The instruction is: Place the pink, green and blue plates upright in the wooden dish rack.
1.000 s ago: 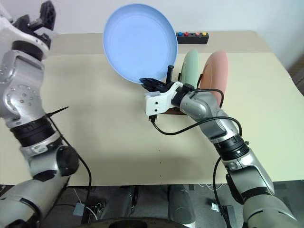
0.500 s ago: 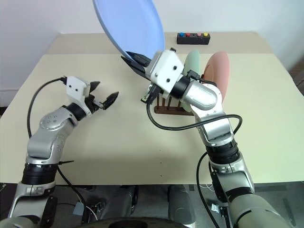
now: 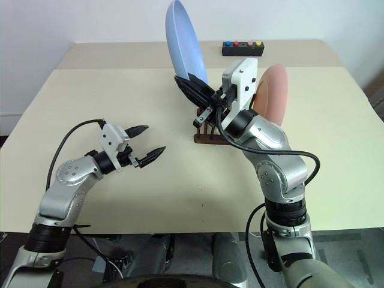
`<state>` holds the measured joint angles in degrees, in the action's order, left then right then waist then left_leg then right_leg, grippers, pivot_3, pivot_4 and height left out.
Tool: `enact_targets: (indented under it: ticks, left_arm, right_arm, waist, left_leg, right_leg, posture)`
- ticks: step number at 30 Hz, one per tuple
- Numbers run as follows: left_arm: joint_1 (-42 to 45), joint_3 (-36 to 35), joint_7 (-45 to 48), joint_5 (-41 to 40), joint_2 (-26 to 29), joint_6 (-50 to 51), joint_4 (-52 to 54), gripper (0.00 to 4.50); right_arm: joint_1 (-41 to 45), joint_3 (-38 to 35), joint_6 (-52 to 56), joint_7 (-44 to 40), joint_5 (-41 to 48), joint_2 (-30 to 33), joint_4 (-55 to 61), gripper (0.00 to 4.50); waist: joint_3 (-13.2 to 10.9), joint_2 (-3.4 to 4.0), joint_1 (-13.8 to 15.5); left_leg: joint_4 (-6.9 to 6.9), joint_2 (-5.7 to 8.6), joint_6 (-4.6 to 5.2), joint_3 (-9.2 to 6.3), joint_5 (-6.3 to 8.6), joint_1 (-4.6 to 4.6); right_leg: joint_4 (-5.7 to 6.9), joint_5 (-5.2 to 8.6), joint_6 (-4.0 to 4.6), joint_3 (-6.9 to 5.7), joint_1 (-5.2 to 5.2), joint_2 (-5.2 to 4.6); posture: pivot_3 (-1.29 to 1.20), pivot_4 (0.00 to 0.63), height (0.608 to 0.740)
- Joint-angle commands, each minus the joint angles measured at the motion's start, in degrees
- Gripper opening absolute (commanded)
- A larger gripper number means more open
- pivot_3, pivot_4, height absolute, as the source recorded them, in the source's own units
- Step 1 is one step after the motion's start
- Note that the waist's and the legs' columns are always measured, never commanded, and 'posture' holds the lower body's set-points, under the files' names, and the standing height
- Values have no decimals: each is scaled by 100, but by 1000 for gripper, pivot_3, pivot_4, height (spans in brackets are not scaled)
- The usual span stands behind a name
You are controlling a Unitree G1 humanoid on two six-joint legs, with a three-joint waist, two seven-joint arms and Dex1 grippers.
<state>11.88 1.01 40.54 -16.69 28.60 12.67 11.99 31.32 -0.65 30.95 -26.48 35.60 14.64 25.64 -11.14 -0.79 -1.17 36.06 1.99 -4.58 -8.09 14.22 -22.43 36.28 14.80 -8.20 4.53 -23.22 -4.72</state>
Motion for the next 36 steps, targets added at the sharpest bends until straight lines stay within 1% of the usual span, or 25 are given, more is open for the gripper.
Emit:
enact_targets:
  ticks: [1,26,36]
  left_arm:
    - [73,-15,-5,30,-15,-111,147,4452]
    - [55,0,51,62,-41,-59,260,4452]
    - [59,19,40,104,-45,-73,247,4452]
  right_arm:
    - [-99,-78,-26,90,193,-101,225,0]
    - [-377,-132,61,728,243,-306,-17,0]
    - [-464,-133,121,854,267,-352,-37,0]
  waist:
    - [0,0,-1]
    - [0,0,-1]
    - [0,0,-1]
  left_leg:
    - [0,0,0,0,0,0]
    - [-1,0,0,0,0,0]
    - [-1,0,0,0,0,0]
  right_leg:
    - [0,0,0,0,0,0]
    - [0,0,0,0,-1,0]
    - [0,0,0,0,-1,0]
  posture:
    - [0,150,740]
    - [0,150,740]
    - [0,150,740]
